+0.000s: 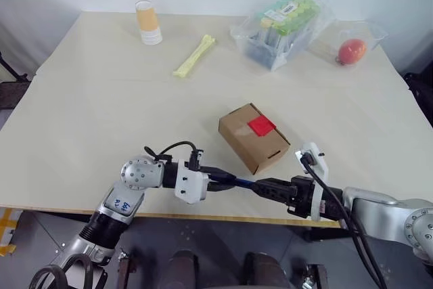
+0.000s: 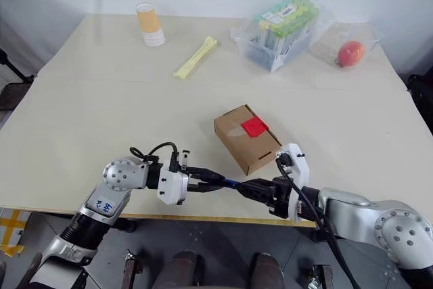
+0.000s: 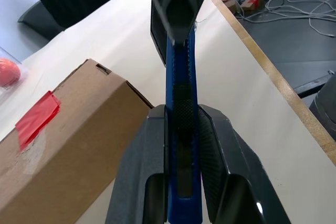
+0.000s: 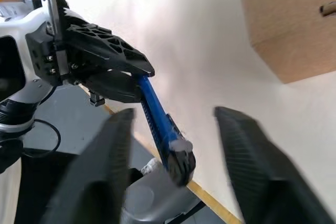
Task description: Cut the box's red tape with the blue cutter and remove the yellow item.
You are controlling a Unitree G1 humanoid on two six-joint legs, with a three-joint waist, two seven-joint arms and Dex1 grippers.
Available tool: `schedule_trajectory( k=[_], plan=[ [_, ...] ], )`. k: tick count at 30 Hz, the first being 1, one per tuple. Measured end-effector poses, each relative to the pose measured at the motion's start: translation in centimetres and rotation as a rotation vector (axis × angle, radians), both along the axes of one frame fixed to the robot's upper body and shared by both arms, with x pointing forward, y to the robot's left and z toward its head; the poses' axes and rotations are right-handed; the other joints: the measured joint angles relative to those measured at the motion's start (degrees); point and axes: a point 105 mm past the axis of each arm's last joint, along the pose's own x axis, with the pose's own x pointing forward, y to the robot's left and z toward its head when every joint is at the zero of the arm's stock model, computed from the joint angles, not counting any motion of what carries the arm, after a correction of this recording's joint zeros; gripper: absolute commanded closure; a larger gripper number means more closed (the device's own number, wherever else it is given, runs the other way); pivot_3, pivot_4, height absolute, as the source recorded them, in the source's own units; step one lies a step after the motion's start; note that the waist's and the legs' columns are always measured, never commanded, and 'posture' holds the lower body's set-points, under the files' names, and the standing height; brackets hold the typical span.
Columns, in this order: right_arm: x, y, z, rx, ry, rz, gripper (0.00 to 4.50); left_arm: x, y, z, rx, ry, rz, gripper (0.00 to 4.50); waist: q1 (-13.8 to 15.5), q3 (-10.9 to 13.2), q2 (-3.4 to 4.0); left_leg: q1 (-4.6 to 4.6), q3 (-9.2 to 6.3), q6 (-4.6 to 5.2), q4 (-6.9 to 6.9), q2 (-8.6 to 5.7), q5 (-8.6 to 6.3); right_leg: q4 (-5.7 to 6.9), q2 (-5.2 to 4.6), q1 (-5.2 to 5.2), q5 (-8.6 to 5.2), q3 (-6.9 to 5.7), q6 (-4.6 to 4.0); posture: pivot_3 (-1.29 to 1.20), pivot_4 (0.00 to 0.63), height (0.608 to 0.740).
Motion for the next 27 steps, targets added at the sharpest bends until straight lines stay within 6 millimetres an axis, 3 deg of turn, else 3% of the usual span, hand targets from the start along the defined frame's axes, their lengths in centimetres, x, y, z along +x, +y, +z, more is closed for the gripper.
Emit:
schedule_trajectory(
  k=[3, 11, 16, 17, 20, 24, 27],
  plan=[
    [-0.3, 0.5, 0.3, 0.025, -0.004, 0.031, 4.33, 0.2, 0.1, -0.4, 0.006, 0.015, 0.013, 4.02, 0.0, 0.0, 0.0, 0.0, 0.0, 0.0, 0.0, 0.0, 0.0, 0.01, 0.01, 0.0, 0.0, 0.0, 0.0, 0.0, 0.15, 0.74],
    [-0.2, 0.4, 0.2, 0.034, 0.005, 0.032, 4.36, 0.4, 0.0, -0.5, 0.007, 0.024, 0.023, 4.02, 0.0, 0.0, 0.0, 0.0, 0.0, 0.0, 0.0, 0.0, 0.0, 0.0, 0.0, 0.0, 0.0, 0.0, 0.0, 0.0, 0.15, 0.74],
    [-0.4, 0.6, 0.4, 0.064, -0.001, 0.064, 4.36, -0.2, -0.1, 0.2, -0.055, 0.12, 0.032, 2.49, -0.1, 0.0, 0.0, -0.02, -0.01, 0.0, 0.0, 0.01, 0.0, 0.0, 0.0, -0.01, 0.0, 0.0, 0.0, 0.0, 0.15, 0.74],
    [-0.6, 0.6, 0.9, 0.078, -0.014, 0.089, 4.36, -0.5, 0.3, 0.7, -0.084, 0.183, 0.045, 2.27, -0.1, 0.0, 0.0, -0.03, -0.03, 0.0, -0.01, 0.02, 0.0, 0.02, 0.0, -0.02, 0.0, 0.0, 0.0, 0.0, 0.15, 0.74],
    [-1.6, -0.4, 2.5, 0.076, -0.066, 0.145, 4.36, -0.2, 2.9, 1.8, -0.135, 0.397, 0.135, 2.27, -0.3, 0.0, 0.02, -0.02, -0.08, 0.0, -0.04, 0.05, 0.0, 0.05, 0.03, -0.02, 0.0, 0.0, 0.0, 0.0, 0.15, 0.74],
    [-3.2, -3.2, 4.1, -0.031, -0.104, 0.183, 4.36, 2.2, 9.3, 3.9, -0.247, 0.689, 0.381, 2.27, -0.4, 0.0, 0.0, 0.04, -0.09, 0.02, -0.04, 0.05, -0.01, -0.01, 0.05, 0.05, 0.0, -0.01, 0.0, 0.0, 0.15, 0.74],
    [-3.4, -5.1, 5.8, -0.103, -0.155, 0.172, 4.36, 3.2, 11.3, 4.6, -0.321, 0.778, 0.441, 2.87, 0.0, 0.0, -0.01, 0.02, -0.02, 0.09, -0.04, -0.03, -0.06, -0.07, 0.0, 0.06, 0.0, 0.05, 0.0, 0.0, 0.15, 0.74]
  ],
)
